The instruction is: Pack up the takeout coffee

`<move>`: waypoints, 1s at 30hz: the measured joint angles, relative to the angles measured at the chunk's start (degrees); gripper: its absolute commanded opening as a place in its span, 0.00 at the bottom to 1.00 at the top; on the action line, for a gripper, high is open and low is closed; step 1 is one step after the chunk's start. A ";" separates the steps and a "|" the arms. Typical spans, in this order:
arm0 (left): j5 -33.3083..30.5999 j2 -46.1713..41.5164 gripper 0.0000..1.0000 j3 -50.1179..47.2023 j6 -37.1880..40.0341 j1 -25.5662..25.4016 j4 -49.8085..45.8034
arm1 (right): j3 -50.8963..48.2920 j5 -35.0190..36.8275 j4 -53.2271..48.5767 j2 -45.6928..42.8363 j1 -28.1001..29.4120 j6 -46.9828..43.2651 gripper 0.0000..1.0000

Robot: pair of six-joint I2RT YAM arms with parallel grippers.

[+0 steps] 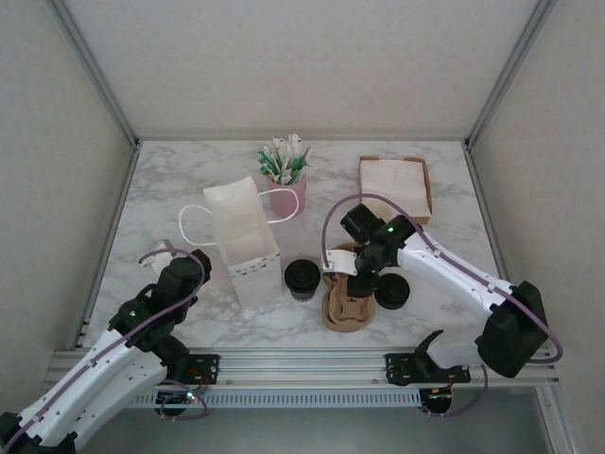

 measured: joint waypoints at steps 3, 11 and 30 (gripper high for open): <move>0.00 -0.02 0.49 0.00 0.00 0.00 0.00 | 1.22 0.66 0.02 1.18 0.00 0.70 0.55; -0.02 -0.07 0.49 0.00 -0.02 0.00 -0.02 | 2.71 2.45 0.90 0.74 0.37 5.09 0.99; -3.15 -1.92 0.53 0.76 0.24 0.00 -1.36 | 21.51 23.41 -6.40 -3.34 -2.99 71.34 0.74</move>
